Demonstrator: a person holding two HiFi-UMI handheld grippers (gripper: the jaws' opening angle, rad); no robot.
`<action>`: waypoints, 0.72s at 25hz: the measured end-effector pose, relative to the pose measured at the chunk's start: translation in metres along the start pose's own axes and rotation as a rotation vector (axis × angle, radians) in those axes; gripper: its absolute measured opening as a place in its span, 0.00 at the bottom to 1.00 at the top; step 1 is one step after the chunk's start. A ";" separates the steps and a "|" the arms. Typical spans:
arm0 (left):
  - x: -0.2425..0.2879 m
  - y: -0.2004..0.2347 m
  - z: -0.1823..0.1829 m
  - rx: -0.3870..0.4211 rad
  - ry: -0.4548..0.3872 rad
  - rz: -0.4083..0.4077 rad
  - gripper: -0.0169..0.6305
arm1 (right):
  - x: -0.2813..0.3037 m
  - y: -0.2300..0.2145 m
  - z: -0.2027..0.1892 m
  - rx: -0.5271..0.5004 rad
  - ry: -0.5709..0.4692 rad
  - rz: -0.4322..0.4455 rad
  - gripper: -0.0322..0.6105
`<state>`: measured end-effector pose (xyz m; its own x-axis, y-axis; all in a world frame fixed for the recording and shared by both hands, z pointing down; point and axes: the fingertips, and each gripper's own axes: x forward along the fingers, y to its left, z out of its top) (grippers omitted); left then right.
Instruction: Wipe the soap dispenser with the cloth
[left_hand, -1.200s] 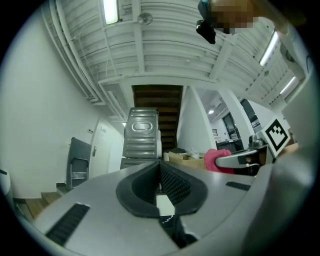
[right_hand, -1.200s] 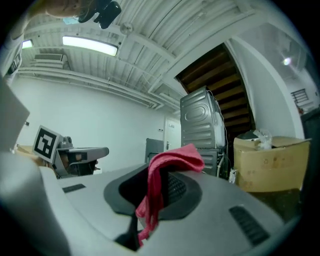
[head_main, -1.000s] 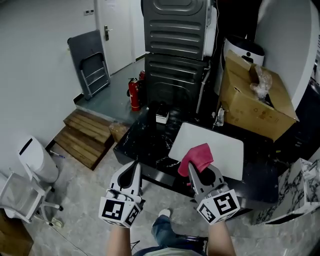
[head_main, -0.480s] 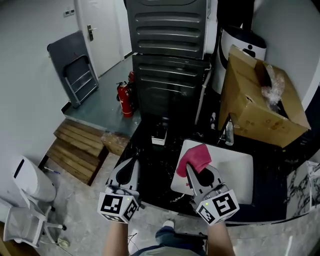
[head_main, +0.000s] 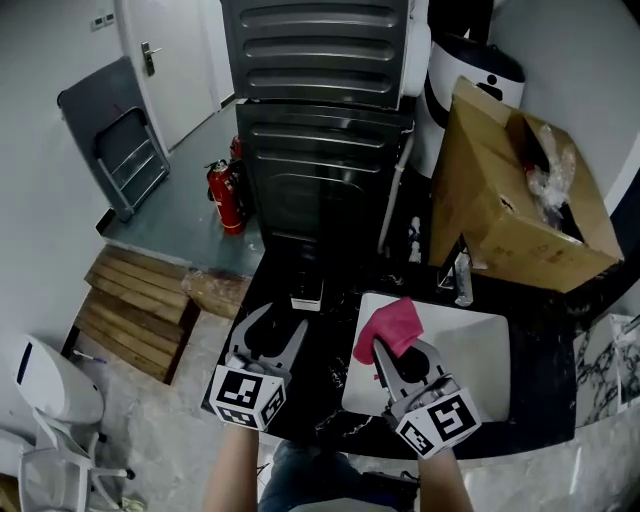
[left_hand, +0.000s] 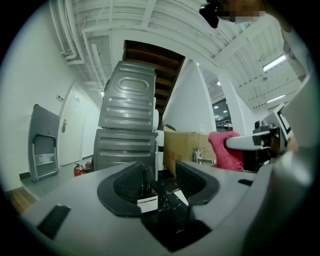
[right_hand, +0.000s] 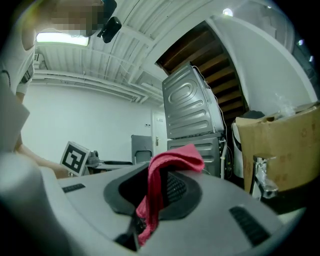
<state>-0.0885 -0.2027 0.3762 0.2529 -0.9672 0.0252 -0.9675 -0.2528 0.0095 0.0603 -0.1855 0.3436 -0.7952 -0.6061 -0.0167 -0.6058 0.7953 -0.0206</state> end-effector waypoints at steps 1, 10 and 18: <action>0.009 0.005 -0.004 -0.005 0.008 -0.010 0.36 | 0.004 -0.001 -0.003 0.001 0.009 -0.007 0.13; 0.083 0.038 -0.052 -0.057 0.108 -0.134 0.35 | 0.027 -0.016 -0.033 0.035 0.088 -0.157 0.13; 0.114 0.040 -0.055 -0.011 0.071 -0.229 0.32 | 0.036 -0.015 -0.051 0.059 0.144 -0.254 0.13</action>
<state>-0.0980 -0.3213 0.4348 0.4657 -0.8802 0.0915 -0.8849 -0.4646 0.0340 0.0396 -0.2191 0.3941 -0.6162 -0.7753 0.1387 -0.7868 0.6139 -0.0644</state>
